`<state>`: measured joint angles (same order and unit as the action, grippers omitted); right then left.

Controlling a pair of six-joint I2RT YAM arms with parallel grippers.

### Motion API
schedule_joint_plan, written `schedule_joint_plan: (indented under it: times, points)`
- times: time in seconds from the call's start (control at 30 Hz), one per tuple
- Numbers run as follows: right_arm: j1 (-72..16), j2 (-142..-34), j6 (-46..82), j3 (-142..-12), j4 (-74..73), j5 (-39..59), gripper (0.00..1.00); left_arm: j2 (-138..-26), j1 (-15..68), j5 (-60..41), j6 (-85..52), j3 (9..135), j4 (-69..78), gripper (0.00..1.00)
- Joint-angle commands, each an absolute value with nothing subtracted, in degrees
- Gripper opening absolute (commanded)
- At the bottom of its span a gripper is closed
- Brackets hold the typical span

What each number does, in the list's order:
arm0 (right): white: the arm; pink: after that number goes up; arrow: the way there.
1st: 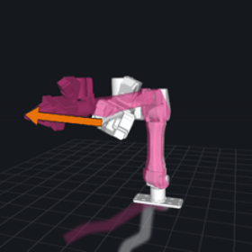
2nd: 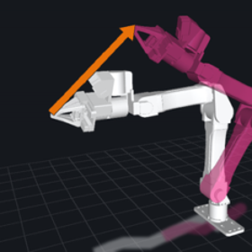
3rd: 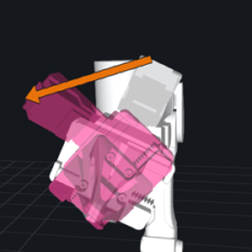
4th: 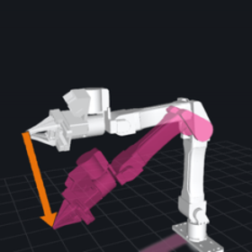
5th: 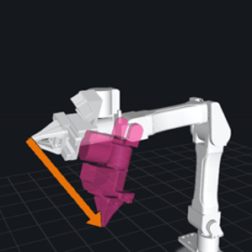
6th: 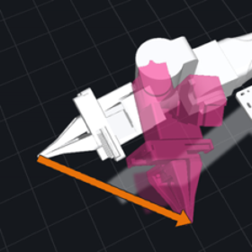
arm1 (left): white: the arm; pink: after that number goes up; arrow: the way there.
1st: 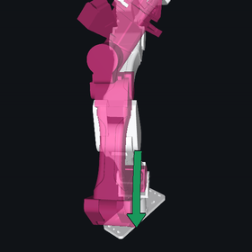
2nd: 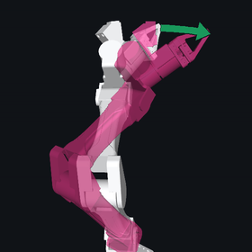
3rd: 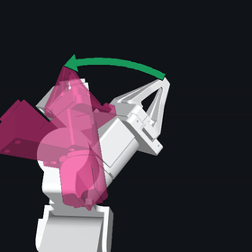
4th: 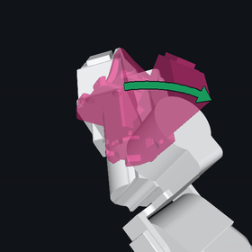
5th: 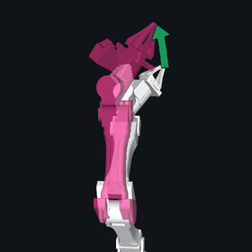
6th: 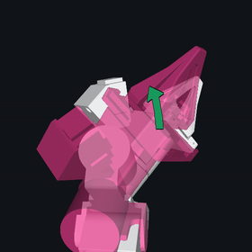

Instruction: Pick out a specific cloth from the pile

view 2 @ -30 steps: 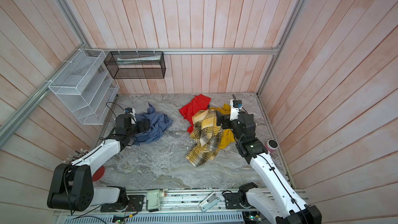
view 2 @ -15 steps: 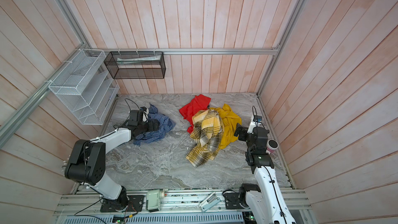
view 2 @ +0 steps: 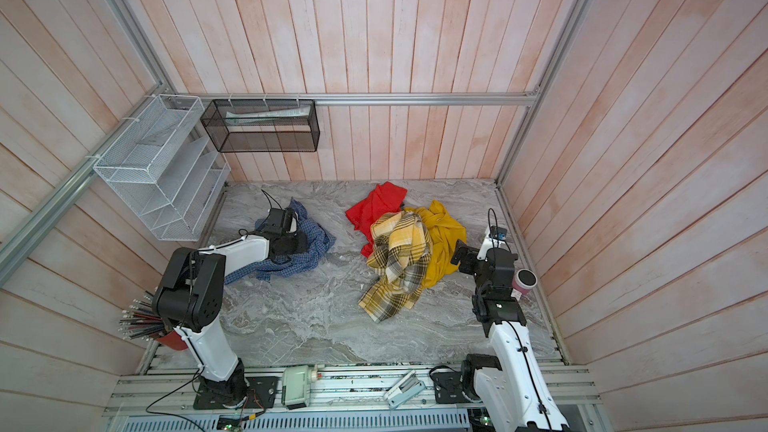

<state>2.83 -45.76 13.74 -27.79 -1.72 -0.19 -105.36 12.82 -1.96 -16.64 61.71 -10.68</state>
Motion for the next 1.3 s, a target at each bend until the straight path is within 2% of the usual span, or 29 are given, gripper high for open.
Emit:
schedule_joint_plan:
  times: [0.0,0.03,0.4,0.6,0.8,0.93,1.07,1.27]
  points:
    - [3.3,-46.05,14.48,-27.37,-3.34,-0.8,0.98,-103.59,12.67,-2.88,-16.71,59.23,-9.75,0.04]
    - [3.34,-46.05,14.59,-27.4,-3.42,-0.66,0.98,-102.4,12.64,-2.86,-16.7,59.11,-9.31,0.0]
    - [3.43,-45.71,15.37,-26.84,-4.22,0.7,0.98,-84.08,8.5,1.72,-22.27,62.82,-1.73,0.0]
    - [3.46,-45.42,15.64,-26.86,-4.45,1.18,0.98,-79.41,7.43,7.77,-23.78,67.8,-0.09,0.0]
    - [3.43,-45.35,15.86,-26.75,-4.48,1.76,0.98,-77.87,7.45,15.64,-28.04,67.18,5.41,0.0]
    - [3.45,-45.19,16.08,-26.55,-4.28,1.88,0.98,-79.57,7.43,17.41,-30.68,65.48,8.69,0.0]
    - [3.43,-44.83,16.3,-26.21,-4.05,1.88,0.98,-81.76,7.36,21.22,-32.68,60.31,11.04,0.0]
    - [3.43,-44.56,16.78,-25.78,-4.13,2.0,0.98,-84.79,5.92,18.7,-37.4,53.01,11.12,0.0]
